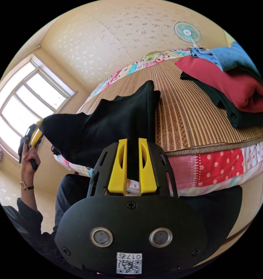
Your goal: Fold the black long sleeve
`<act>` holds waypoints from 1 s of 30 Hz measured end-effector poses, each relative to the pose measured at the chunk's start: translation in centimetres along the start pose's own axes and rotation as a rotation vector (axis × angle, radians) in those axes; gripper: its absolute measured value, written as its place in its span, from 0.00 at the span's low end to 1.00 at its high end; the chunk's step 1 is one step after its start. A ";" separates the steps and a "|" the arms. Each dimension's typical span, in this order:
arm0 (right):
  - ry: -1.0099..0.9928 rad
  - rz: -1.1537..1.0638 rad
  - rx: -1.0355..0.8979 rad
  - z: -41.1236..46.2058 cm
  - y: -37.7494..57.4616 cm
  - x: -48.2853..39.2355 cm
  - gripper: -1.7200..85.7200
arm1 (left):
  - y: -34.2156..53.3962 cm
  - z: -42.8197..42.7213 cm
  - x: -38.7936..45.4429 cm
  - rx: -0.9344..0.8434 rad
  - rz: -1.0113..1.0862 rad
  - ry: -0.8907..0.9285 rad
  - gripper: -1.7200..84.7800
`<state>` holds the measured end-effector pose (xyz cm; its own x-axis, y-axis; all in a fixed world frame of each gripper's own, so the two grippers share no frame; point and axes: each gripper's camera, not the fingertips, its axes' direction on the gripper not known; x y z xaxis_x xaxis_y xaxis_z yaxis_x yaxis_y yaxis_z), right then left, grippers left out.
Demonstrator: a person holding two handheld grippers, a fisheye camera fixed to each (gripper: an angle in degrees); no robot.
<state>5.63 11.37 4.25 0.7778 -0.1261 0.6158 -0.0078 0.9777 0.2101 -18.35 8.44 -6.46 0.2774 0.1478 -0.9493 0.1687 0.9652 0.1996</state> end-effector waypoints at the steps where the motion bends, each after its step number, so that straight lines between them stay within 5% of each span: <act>1: 0.002 -0.019 -0.013 -0.2 -0.3 0.1 0.10 | 0.0 1.6 1.8 -0.033 0.055 0.010 0.08; 8: -0.169 0.059 -0.033 -7.4 0.2 5.1 0.11 | 8.4 18.7 13.7 -0.469 0.370 0.106 0.11; 11: -0.204 0.117 -0.122 -9.8 2.3 8.5 0.14 | 10.0 17.2 12.7 -0.387 0.321 0.089 0.12; 15: -0.363 0.210 -0.137 -12.0 5.0 11.9 0.18 | 10.3 12.3 7.9 -0.215 0.143 -0.231 0.19; 18: -0.521 0.284 -0.115 -12.6 5.9 13.3 0.20 | 11.1 12.2 2.6 -0.285 -0.052 -0.362 0.22; 21: -0.637 0.306 -0.134 -11.5 5.3 13.2 0.23 | 13.5 16.0 -2.4 -0.507 -0.223 -0.272 0.22; 24: -0.687 0.350 -0.199 -8.9 3.6 12.4 0.27 | 14.6 16.8 -3.0 -0.482 -0.330 -0.070 0.15; 30: -0.924 0.460 -0.155 -5.4 1.5 11.4 0.28 | 16.4 17.6 4.7 -0.692 -0.092 0.192 0.10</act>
<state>17.93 12.27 7.45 -0.0638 0.2481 0.9666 -0.0494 0.9666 -0.2513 2.34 21.15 -3.37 0.1091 0.0331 -0.9935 -0.4715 0.8816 -0.0224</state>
